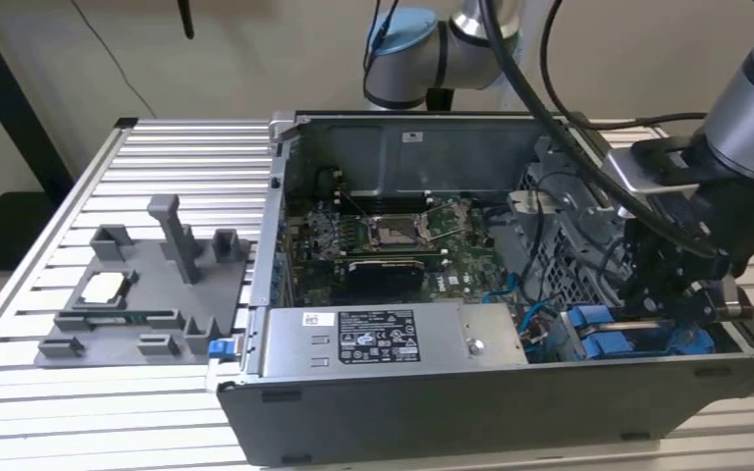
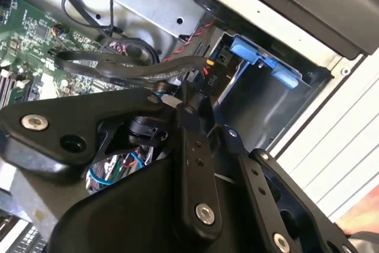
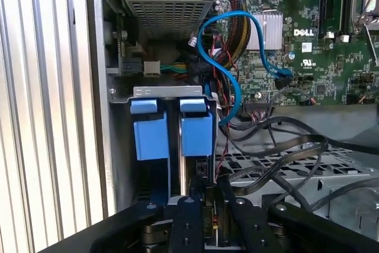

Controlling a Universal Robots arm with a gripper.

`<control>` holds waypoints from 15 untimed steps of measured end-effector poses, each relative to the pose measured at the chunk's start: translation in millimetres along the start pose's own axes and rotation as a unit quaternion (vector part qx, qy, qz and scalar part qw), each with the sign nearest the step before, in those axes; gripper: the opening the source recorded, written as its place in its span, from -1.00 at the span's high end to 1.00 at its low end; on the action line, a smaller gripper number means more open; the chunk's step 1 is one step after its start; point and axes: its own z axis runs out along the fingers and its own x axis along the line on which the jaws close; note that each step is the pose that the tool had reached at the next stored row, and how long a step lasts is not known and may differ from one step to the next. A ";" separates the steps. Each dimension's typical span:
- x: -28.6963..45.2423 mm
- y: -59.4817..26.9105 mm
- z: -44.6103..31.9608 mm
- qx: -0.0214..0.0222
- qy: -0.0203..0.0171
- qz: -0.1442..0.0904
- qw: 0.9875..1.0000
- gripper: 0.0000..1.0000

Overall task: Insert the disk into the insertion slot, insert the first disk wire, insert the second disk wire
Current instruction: 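Insert the second disk wire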

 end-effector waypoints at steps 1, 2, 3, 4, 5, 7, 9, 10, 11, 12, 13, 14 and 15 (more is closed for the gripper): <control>-0.3 -0.3 -2.5 -0.001 0.000 0.000 1.000 0.53; -0.5 -0.4 -4.9 -0.001 0.000 0.000 1.000 0.53; -0.8 -0.6 -7.0 -0.002 0.000 0.000 1.000 0.53; -0.9 -0.7 -8.7 -0.002 0.000 0.000 1.000 0.53; -1.1 -0.8 -10.8 -0.003 0.000 0.000 1.000 0.53; -1.7 -1.2 -16.3 -0.004 0.000 0.000 1.000 0.53; -2.2 -1.6 -21.9 -0.005 0.000 0.000 1.000 0.53; -2.5 -1.8 -24.2 -0.005 0.000 0.000 1.000 0.53; -2.7 -1.9 -26.4 -0.006 0.000 0.000 1.000 0.53; -2.9 -2.1 -28.4 -0.007 0.000 0.001 1.000 0.53; -3.2 -2.2 -30.8 -0.008 0.000 0.001 1.000 0.53; -3.4 -2.5 -33.5 -0.009 0.000 0.001 1.000 0.53; -3.7 -2.6 -36.1 -0.010 0.000 0.001 1.000 0.53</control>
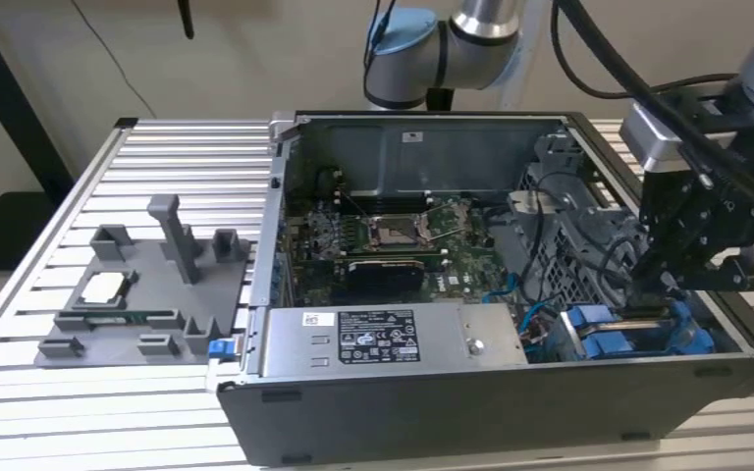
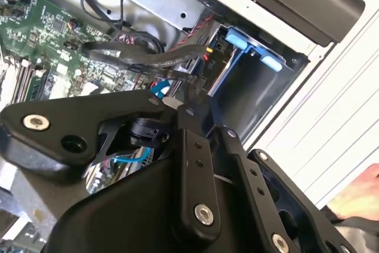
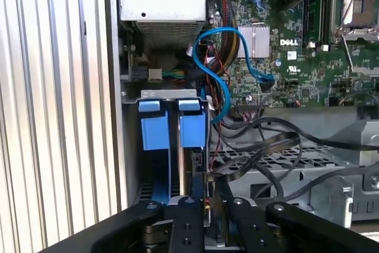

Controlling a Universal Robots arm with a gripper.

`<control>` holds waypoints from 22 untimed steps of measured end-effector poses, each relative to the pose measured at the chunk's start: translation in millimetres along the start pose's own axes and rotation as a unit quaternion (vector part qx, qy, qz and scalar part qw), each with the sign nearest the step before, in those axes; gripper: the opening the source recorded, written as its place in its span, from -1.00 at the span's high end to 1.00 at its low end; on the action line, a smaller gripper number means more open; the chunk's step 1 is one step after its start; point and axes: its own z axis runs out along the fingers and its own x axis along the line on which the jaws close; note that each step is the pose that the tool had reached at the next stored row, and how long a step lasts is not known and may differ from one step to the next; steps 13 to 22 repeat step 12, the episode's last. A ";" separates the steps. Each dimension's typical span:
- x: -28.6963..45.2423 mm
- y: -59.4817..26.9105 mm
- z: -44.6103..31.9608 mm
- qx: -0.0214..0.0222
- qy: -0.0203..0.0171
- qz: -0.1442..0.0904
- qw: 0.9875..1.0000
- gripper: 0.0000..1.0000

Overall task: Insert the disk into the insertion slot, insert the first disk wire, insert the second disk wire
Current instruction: 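Insert the second disk wire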

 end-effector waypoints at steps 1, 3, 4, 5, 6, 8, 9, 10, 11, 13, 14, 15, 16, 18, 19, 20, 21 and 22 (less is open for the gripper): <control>-0.3 -0.1 -3.2 -0.001 0.000 0.000 1.000 0.53; -0.9 -0.5 -8.8 -0.001 0.000 0.000 1.000 0.53; -1.1 -0.5 -10.7 -0.001 0.000 0.000 1.000 0.53; -1.2 -0.6 -12.0 -0.001 0.000 0.000 1.000 0.53; -1.2 -0.6 -12.1 -0.001 0.000 0.000 1.000 0.53; -1.2 -0.6 -12.1 -0.001 0.000 0.000 1.000 0.53; -1.3 -0.6 -12.4 -0.001 0.000 0.000 1.000 0.53; -1.3 -0.7 -12.5 -0.001 0.000 0.000 1.000 0.53; -1.3 -0.6 -12.5 -0.001 0.000 0.000 1.000 0.53; -1.3 -0.7 -12.6 -0.001 0.000 0.000 1.000 0.53; -1.3 -0.7 -12.6 -0.001 0.000 0.000 1.000 0.53; -1.3 -0.7 -12.6 -0.001 0.000 0.000 1.000 0.53; -1.3 -0.7 -12.6 -0.001 0.000 0.000 1.000 0.53; -1.3 -0.7 -12.6 -0.001 0.000 0.000 1.000 0.53; -1.3 -0.7 -12.6 -0.001 0.000 0.000 1.000 0.53; -1.3 -0.7 -12.6 -0.001 0.000 0.000 1.000 0.53; -1.3 -0.7 -12.6 -0.001 0.000 0.000 1.000 0.53; -1.3 -0.7 -12.6 -0.001 0.000 0.000 1.000 0.53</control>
